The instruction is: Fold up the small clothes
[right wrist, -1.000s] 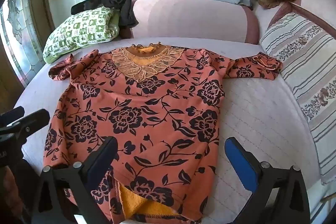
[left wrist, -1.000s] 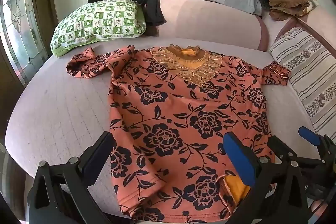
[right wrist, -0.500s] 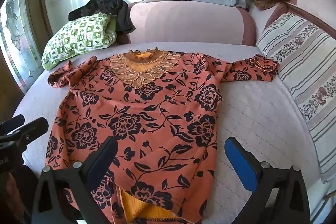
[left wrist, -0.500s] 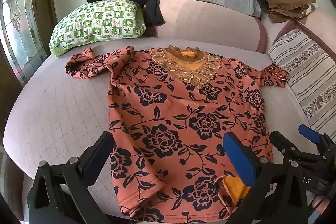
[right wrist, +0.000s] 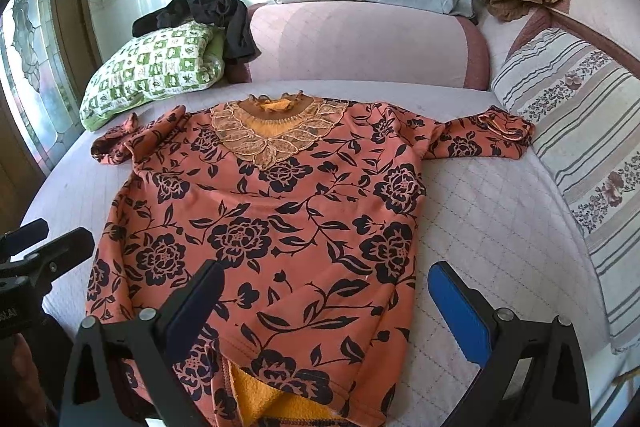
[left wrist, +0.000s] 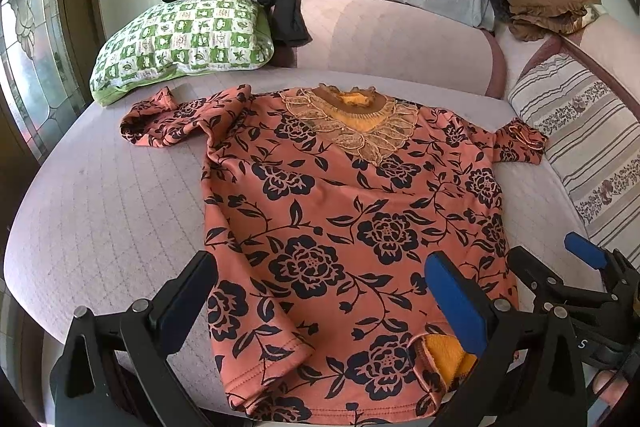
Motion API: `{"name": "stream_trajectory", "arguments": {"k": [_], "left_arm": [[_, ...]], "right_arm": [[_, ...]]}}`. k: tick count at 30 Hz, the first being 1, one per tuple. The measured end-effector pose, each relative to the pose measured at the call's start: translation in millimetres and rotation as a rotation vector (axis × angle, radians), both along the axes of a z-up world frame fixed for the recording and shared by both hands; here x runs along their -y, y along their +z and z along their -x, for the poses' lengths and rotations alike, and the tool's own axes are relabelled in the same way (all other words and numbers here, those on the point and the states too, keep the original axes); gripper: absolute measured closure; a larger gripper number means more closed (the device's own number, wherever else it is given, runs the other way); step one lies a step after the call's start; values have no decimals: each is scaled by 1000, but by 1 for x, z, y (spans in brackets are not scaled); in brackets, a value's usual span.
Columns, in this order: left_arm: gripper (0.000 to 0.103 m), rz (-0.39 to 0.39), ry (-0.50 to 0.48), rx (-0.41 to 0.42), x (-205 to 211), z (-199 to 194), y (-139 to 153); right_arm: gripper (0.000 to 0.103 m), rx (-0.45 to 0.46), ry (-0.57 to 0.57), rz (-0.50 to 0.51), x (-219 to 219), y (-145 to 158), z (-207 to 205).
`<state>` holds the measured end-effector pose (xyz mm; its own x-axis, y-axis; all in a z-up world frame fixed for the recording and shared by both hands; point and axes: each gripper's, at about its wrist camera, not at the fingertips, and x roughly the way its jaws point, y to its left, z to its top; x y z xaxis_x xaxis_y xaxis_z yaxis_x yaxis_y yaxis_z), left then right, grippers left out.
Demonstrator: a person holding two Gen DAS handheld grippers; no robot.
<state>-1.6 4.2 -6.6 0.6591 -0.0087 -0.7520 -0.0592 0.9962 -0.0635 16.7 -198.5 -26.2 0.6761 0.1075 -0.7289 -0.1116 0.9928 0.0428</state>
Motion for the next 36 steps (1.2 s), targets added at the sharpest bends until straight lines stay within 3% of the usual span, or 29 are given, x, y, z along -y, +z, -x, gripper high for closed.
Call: {"name": "stream_trajectory", "arguments": {"k": [36], "left_arm": [[0,16,-2,-18,-6,-4,-2]], "right_arm": [[0,4,-1,15,-2,1,-2]]}}
